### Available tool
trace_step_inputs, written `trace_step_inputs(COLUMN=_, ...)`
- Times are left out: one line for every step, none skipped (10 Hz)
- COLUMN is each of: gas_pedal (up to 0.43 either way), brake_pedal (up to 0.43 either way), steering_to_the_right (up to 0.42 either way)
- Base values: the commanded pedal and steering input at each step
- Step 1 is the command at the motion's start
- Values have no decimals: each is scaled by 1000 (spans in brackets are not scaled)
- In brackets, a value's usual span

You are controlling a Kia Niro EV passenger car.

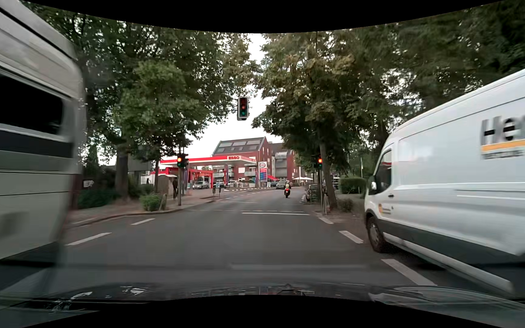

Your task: Follow the waypoints while adhering to traffic rules and regulations

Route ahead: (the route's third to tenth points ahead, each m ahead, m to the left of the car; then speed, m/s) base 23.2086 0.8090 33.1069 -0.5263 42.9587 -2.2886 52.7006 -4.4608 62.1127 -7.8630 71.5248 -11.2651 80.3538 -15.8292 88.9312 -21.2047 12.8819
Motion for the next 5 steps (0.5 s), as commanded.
trace_step_inputs(gas_pedal=138, brake_pedal=0, steering_to_the_right=6)
trace_step_inputs(gas_pedal=138, brake_pedal=0, steering_to_the_right=7)
trace_step_inputs(gas_pedal=138, brake_pedal=0, steering_to_the_right=9)
trace_step_inputs(gas_pedal=138, brake_pedal=0, steering_to_the_right=13)
trace_step_inputs(gas_pedal=138, brake_pedal=0, steering_to_the_right=18)
